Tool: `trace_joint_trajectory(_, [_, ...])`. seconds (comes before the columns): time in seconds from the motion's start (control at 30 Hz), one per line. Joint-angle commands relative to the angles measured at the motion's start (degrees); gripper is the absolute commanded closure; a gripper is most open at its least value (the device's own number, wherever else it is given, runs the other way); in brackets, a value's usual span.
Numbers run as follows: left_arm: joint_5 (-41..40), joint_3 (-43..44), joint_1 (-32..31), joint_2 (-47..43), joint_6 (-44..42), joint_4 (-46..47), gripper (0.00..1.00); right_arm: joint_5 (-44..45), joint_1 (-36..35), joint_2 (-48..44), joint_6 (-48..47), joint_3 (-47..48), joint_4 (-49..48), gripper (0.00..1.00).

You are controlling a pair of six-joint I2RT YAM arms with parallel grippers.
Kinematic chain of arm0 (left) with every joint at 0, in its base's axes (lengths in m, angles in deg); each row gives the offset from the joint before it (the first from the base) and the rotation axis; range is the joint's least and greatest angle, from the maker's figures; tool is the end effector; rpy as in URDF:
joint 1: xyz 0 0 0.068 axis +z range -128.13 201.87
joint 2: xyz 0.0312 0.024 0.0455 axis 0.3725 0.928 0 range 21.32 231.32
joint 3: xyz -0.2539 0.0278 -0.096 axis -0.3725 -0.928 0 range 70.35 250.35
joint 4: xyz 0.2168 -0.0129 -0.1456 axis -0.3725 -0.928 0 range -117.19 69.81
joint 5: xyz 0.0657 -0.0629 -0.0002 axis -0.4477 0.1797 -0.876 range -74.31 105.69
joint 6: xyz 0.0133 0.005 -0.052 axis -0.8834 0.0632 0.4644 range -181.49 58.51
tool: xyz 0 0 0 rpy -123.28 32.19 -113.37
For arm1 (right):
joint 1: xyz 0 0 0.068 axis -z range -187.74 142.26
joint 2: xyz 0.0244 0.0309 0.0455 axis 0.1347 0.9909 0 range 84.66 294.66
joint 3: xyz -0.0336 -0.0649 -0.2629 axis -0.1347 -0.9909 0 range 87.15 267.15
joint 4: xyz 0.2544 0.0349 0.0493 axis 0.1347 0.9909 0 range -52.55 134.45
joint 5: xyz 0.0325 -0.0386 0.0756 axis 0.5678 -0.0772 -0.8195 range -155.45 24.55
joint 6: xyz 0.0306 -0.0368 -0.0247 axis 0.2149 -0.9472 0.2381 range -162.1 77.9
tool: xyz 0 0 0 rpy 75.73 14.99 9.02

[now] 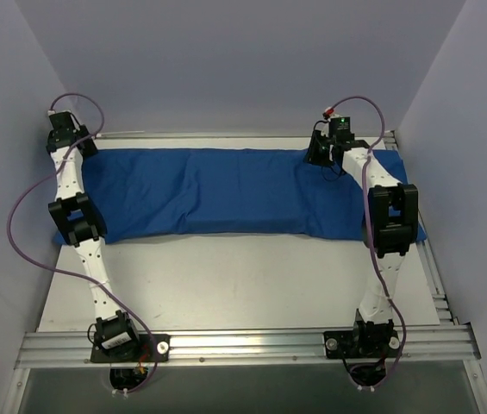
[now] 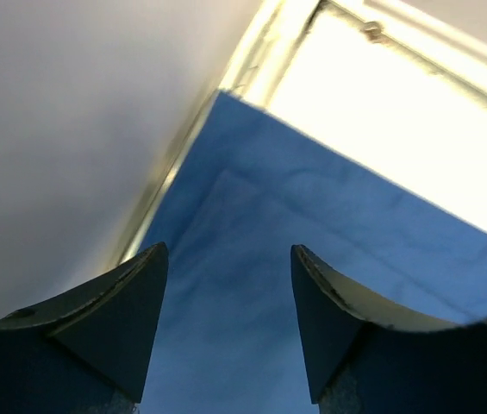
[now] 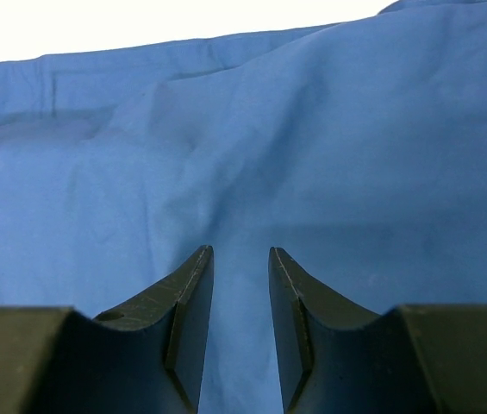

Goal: Open and lay out the surgical kit
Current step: Open the surgical kit at the center of the board.

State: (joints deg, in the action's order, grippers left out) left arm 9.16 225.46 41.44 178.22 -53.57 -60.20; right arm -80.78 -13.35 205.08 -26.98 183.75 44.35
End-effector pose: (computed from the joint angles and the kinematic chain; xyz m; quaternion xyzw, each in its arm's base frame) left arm 0.5557 0.2018 0.1966 -0.2391 0.8797 0.0931 0.4003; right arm 0.4919 0.0578 0.2419 0.0056 0.8639 0.2022 0.4613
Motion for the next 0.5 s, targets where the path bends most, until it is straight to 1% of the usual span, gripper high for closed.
trace_joint_trajectory(0.0, [3.88, 4.85, -0.15, 2.62, 1.57, 4.23, 0.31, 2.06, 1.38, -1.15, 0.53, -0.09, -0.74, 0.71])
trace_joint_trajectory(0.07, [5.90, 5.99, -0.06, 3.76, 2.36, 4.33, 0.28, 2.32, 1.74, -1.07, 0.44, 0.08, -0.66, 0.71])
trace_joint_trajectory(0.2, [10.82, 6.70, 1.17, 5.52, 6.74, 0.56, 0.27, 3.81, 2.18, -0.89, -0.17, 0.70, 0.57, 0.70])
trace_joint_trajectory(0.23, [11.18, 6.70, 1.95, 5.78, 9.10, -0.41, 0.27, 4.25, 2.35, -1.15, -0.26, 0.61, 0.75, 0.70])
trace_joint_trajectory(0.27, [11.62, 7.22, 2.40, 5.87, 9.65, -0.86, 0.28, 4.61, 2.53, -1.50, -0.43, 0.52, 0.75, 0.70])
trace_joint_trajectory(0.37, [10.40, 6.79, 2.49, 5.70, 7.99, -1.04, 0.28, 5.40, 4.46, -2.03, 0.26, -0.09, 0.31, 0.69])
trace_joint_trajectory(0.4, [10.57, 6.00, 2.49, 5.00, 7.99, -0.43, 0.29, 5.58, 5.25, -1.86, 0.88, 0.17, 0.75, 0.69])
trace_joint_trajectory(0.43, [10.83, 5.47, 2.57, 4.65, 8.16, -0.25, 0.32, 6.97, 8.04, -1.68, 2.36, 1.39, 1.36, 0.66])
trace_joint_trajectory(0.47, [11.00, 5.03, 2.58, 4.56, 8.25, -0.24, 0.35, 8.11, 9.20, -1.33, 3.16, 2.27, 2.24, 0.64])
